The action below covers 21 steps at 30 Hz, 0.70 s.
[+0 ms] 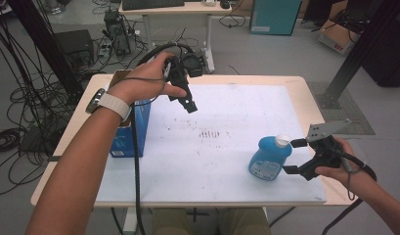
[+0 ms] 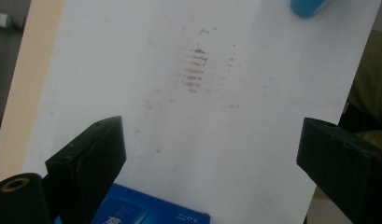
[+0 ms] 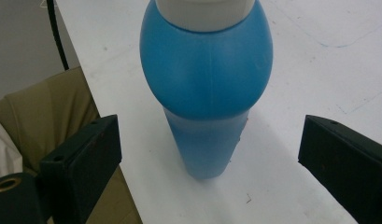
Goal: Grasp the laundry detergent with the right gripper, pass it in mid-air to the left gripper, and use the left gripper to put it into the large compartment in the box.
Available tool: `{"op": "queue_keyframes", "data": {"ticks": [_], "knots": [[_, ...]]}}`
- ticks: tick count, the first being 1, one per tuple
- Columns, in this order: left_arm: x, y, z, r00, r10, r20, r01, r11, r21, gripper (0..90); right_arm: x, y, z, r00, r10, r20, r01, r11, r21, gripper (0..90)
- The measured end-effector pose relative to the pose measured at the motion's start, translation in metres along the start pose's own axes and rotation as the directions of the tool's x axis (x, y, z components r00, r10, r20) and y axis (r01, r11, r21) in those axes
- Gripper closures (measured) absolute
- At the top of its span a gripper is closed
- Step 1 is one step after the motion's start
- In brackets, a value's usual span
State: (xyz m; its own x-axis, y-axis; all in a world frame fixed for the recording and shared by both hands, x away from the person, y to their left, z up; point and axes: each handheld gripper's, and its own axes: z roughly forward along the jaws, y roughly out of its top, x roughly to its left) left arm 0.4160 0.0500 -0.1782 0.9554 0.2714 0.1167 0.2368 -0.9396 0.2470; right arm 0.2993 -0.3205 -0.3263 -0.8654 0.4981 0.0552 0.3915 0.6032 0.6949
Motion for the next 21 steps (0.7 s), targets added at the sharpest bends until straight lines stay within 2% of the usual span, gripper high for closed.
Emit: {"op": "queue_keyframes", "data": {"ticks": [13,14,21], "knots": [[0.0007,-0.0001,0.0008,1.0,-0.004,-0.005,0.003,1.0,-0.005,8.5,0.0001,-0.0007,0.0007,1.0,0.001,-0.001,-0.001,1.0,0.003,5.7],[0.0,-0.0004,0.001,0.9999,-0.014,0.001,0.014,0.9999,-0.005,8.5,0.0,-0.0007,0.0008,1.0,-0.001,-0.001,0.001,1.0,0.002,5.7],[0.0004,-0.0006,0.0008,1.0,-0.007,-0.006,0.007,0.9999,-0.009,8.5,0.0001,-0.0007,0.0012,1.0,-0.001,-0.002,0.001,1.0,0.003,5.7]]}}
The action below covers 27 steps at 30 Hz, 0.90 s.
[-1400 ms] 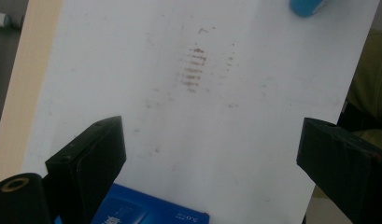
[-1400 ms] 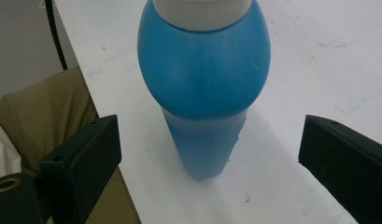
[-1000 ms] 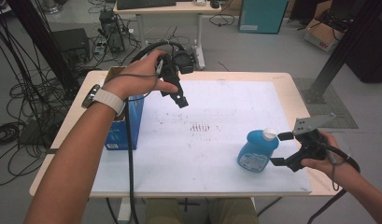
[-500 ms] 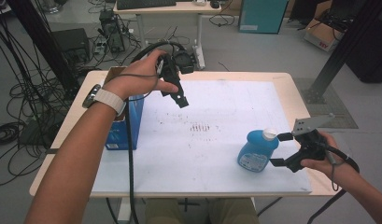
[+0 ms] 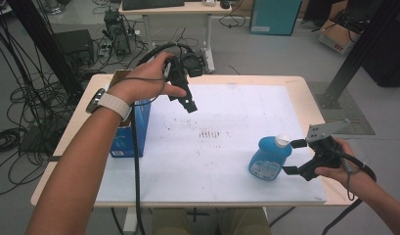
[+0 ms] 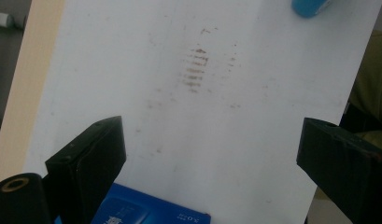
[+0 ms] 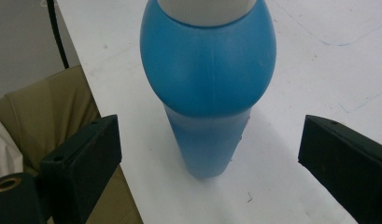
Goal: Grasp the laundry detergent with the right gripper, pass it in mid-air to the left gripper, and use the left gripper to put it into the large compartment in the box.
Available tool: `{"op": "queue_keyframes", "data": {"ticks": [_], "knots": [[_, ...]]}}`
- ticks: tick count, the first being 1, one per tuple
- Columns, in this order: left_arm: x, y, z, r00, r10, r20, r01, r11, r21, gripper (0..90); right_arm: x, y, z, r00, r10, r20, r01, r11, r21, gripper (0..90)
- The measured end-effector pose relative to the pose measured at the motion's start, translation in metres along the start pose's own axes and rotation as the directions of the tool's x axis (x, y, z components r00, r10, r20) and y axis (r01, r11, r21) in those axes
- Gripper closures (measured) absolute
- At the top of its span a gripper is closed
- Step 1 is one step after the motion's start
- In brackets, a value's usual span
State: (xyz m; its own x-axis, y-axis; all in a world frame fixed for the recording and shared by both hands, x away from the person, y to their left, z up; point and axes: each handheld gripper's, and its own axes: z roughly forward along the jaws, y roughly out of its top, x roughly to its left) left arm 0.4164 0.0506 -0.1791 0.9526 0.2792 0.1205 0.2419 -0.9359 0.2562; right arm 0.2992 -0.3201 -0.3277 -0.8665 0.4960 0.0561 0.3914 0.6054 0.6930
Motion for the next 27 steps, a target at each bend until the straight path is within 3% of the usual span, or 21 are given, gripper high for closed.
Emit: {"op": "queue_keyframes", "data": {"ticks": [27], "knots": [[-0.0002,0.0006,-0.0005,1.0,0.004,0.0,-0.004,1.0,0.005,8.4,0.0003,-0.0007,-0.0006,1.0,-0.001,0.003,0.001,1.0,0.001,5.9]]}}
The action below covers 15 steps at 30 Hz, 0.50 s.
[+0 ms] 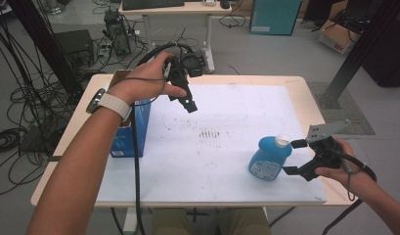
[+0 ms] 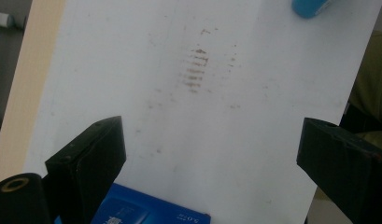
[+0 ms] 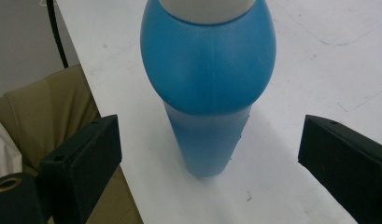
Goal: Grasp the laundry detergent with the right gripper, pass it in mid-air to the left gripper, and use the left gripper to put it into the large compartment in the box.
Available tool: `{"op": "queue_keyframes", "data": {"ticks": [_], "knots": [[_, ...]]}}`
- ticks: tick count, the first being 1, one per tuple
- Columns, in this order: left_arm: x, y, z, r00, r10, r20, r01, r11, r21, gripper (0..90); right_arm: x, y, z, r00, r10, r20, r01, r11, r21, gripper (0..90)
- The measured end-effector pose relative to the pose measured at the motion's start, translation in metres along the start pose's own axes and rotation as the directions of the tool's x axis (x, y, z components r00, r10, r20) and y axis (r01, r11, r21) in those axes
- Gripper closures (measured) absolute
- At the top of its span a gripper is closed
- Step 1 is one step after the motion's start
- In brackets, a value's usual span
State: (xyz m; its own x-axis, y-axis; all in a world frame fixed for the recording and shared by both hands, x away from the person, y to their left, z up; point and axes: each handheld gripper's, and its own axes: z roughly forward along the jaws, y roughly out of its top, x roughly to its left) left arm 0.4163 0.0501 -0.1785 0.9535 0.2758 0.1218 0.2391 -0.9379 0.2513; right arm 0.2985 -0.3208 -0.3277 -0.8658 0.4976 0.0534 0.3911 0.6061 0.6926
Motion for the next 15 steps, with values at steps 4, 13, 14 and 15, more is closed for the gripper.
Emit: {"op": "queue_keyframes", "data": {"ticks": [4,13,14,15], "knots": [[0.0,-0.0008,-0.0001,1.0,-0.007,0.0,0.007,1.0,-0.002,8.5,-0.0001,0.0002,-0.0004,1.0,0.0,0.0,0.0,1.0,0.0,5.8],[-0.0001,-0.0009,-0.0009,1.0,-0.003,0.002,0.003,1.0,0.003,8.5,0.0,0.0001,-0.0012,1.0,0.0,-0.001,0.0,1.0,0.0,5.9],[-0.0003,-0.0009,-0.0004,1.0,-0.003,-0.002,0.003,1.0,0.001,8.5,0.0,0.0,-0.0011,1.0,-0.001,-0.001,0.001,1.0,0.001,5.9],[-0.0003,-0.0009,-0.0004,1.0,-0.003,-0.002,0.003,1.0,0.001,8.5,0.0,0.0,-0.0011,1.0,-0.001,-0.001,0.001,1.0,0.001,5.9]]}}
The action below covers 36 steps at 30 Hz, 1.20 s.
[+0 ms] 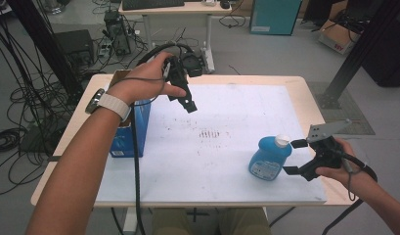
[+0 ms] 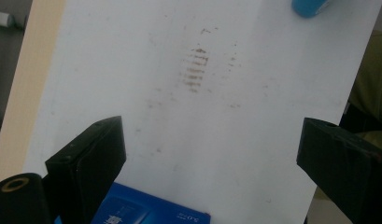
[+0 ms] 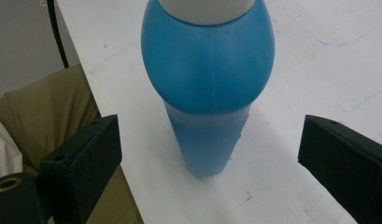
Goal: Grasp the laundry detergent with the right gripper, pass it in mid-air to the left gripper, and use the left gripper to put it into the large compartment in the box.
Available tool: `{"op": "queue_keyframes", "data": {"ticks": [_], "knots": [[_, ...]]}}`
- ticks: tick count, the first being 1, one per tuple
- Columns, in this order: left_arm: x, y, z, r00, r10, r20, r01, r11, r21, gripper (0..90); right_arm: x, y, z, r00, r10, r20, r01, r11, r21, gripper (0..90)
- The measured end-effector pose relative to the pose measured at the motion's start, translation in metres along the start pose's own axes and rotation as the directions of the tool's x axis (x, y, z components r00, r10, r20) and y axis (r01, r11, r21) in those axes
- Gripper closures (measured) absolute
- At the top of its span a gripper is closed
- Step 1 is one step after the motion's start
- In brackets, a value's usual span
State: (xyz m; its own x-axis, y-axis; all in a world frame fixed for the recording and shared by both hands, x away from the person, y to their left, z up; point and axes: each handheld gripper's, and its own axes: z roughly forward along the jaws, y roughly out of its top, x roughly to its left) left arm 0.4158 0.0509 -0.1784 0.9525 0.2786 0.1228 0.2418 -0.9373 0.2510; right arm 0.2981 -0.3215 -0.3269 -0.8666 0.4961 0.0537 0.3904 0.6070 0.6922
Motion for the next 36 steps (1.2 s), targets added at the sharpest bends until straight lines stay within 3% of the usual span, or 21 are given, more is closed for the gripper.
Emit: {"op": "queue_keyframes", "data": {"ticks": [25,28,36], "knots": [[-0.0004,-0.0002,0.0007,1.0,-0.001,-0.001,0.001,1.0,-0.003,8.5,0.0004,-0.0013,-0.0002,1.0,0.002,0.001,-0.002,1.0,0.002,5.9],[0.0005,-0.0002,0.0004,0.9999,0.014,0.0,-0.014,0.9998,0.013,8.5,0.0003,-0.0013,-0.0002,1.0,-0.003,0.0,0.003,1.0,0.004,5.9],[0.0,-0.0005,0.0011,1.0,-0.002,0.0,0.002,1.0,-0.001,8.5,0.0003,-0.0022,0.0004,1.0,0.001,0.0,-0.001,1.0,0.005,6.0]]}}
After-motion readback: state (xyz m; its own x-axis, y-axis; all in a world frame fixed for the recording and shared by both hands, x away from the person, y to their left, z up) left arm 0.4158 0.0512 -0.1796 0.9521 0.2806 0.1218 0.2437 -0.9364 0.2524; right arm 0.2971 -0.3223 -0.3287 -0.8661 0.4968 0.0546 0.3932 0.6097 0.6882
